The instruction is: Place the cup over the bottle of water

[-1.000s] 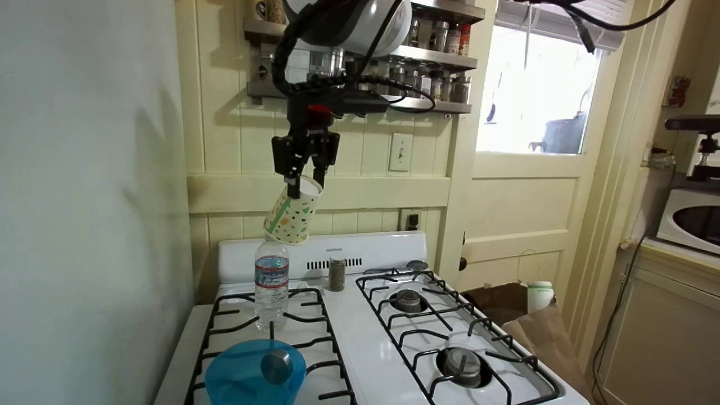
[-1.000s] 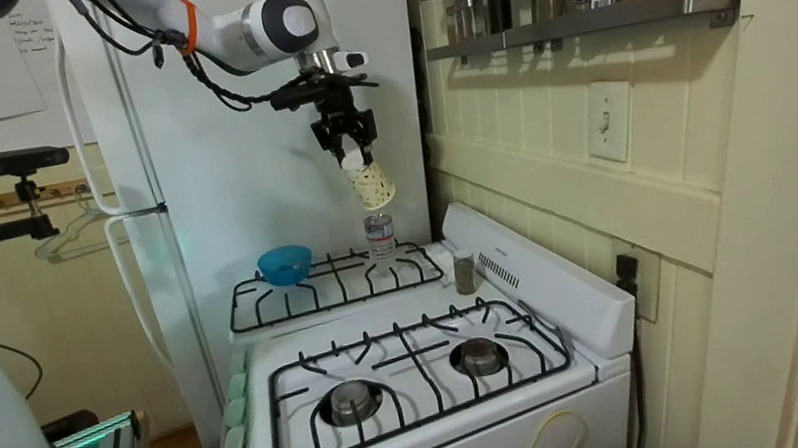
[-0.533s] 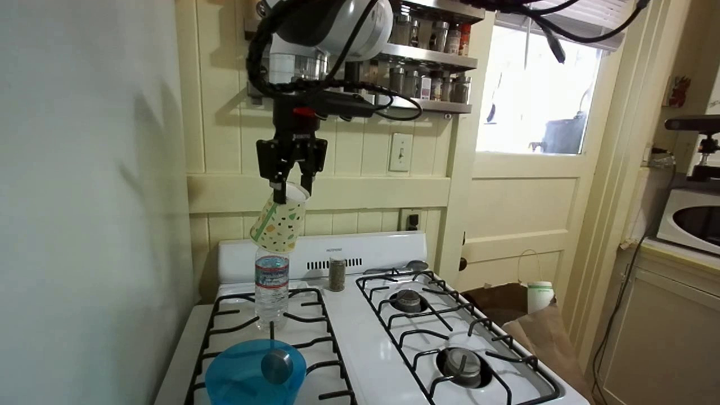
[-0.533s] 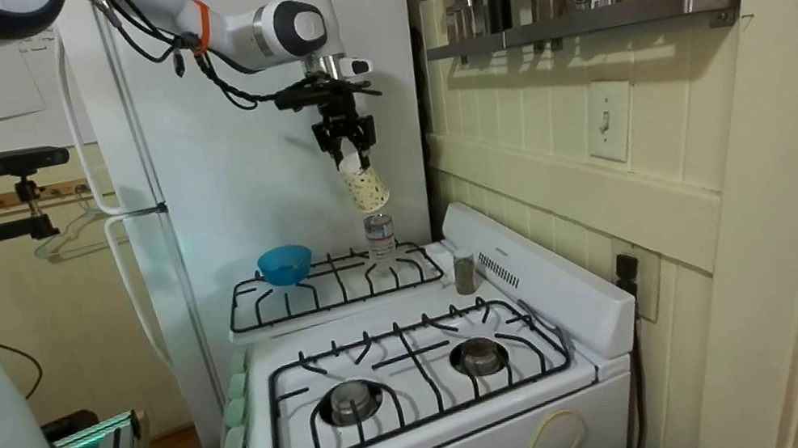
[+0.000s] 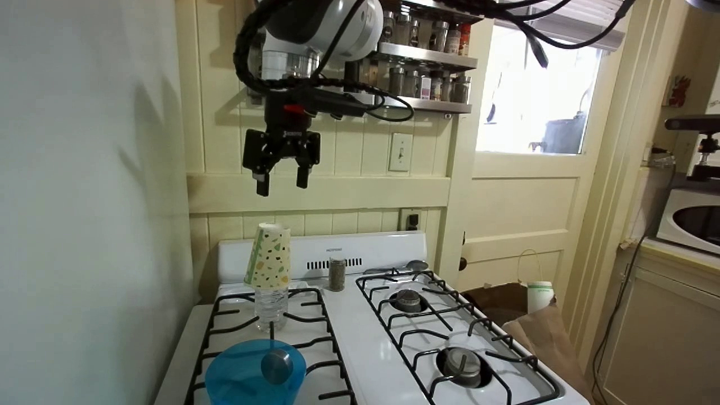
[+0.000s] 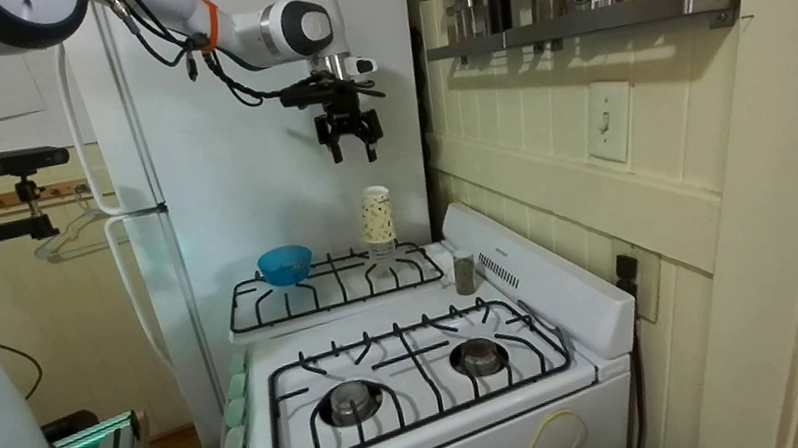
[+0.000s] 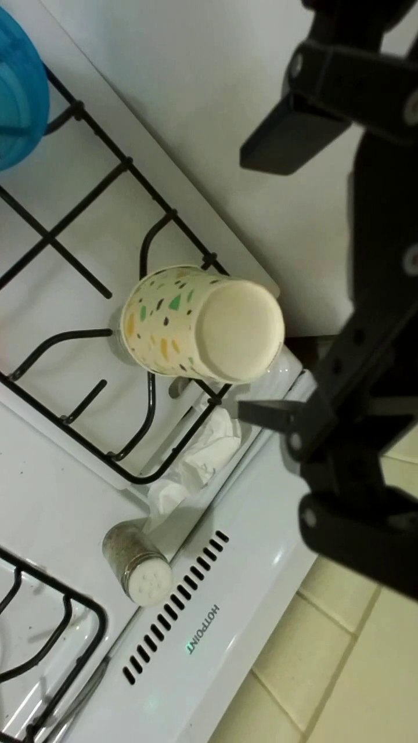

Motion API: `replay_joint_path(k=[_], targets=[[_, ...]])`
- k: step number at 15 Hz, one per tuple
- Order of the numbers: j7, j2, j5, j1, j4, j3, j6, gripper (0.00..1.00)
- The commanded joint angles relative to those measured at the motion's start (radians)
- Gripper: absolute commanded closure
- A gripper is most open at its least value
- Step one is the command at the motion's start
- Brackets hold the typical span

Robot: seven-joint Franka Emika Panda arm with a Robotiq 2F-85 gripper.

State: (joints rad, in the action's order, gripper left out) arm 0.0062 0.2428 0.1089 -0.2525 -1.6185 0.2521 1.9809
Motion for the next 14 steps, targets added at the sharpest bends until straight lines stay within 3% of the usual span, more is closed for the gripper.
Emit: replay_joint_path(k=[1,4,6,12,13,14], targets=[[0.036,-0.013,-0.032,-0.009,0.017,-0.011,0.04,0.0],[0.057,-0.107,-0.024,-0.005,-0.034,-0.019,-0.021,0.0],[0.046,-0.214,-0.013,0.015,-0.134,-0.033,-0.051,0.0],[0.091,-0.479,0.002,0.112,-0.352,-0.121,-0.091,0.0],[0.062,-0.372,-0.001,0.093,-0.238,-0.097,-0.099,0.0],[0.062,-0.411,-0.001,0.11,-0.272,-0.111,-0.099,0.0]])
